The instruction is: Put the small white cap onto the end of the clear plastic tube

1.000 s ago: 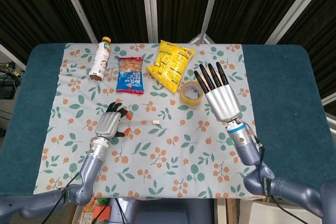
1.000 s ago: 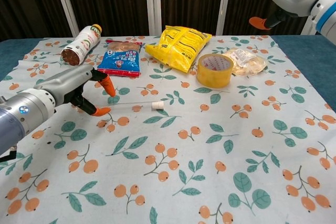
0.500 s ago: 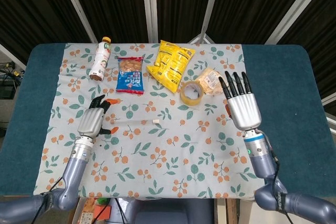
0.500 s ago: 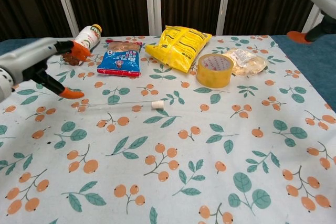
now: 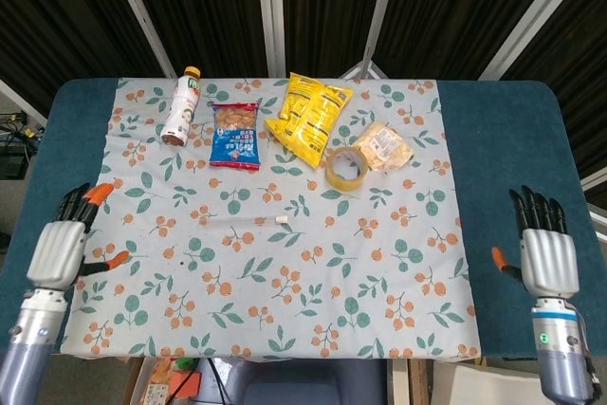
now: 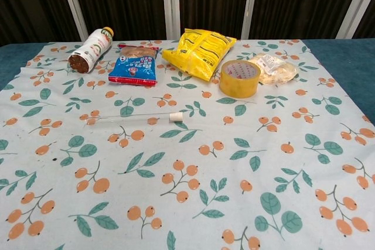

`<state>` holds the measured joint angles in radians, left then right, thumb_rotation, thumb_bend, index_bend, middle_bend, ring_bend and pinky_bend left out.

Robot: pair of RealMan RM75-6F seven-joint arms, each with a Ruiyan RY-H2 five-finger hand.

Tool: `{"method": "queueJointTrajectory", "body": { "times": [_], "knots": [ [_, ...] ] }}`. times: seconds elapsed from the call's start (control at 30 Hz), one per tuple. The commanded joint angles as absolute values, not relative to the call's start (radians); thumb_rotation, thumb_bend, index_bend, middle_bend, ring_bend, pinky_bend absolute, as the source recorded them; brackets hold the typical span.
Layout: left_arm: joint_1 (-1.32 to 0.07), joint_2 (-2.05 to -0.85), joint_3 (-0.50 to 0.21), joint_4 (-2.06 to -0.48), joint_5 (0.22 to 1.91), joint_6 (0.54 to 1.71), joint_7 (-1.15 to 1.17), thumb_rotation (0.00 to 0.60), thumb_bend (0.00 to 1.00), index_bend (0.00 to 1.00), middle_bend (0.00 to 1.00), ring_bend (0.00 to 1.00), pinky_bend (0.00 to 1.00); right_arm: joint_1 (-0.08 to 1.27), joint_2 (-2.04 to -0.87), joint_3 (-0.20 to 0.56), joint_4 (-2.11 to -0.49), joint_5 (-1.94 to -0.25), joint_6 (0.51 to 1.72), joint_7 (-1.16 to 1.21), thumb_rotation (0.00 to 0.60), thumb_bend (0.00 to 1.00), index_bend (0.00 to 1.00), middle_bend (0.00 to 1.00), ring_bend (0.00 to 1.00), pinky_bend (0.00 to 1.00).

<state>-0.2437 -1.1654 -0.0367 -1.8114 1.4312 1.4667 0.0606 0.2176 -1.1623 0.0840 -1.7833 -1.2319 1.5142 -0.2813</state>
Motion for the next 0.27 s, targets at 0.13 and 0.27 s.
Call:
{"method": "queueJointTrajectory", "body": {
  "times": [0.13,0.27],
  "knots": [
    [-0.121,-1.102,0.078,-1.734,1.561,1.592,-0.065,0.600,0.17,0.09,0.08,0.00,0.00,0.117,-1.134,0.011,-1.738,-1.327,1.604,-0.195,0.600,0.32,0.00,0.00,0.00,0.00],
    [-0.087,-1.096,0.076,-1.681,1.569,1.638,-0.144,0.600,0.17,0.10,0.08,0.00,0.00,0.087,-1.140,-0.002,-1.704,-1.387,1.642,-0.163,0.600,0.32,0.00,0.00,0.00,0.00]
  ]
}}
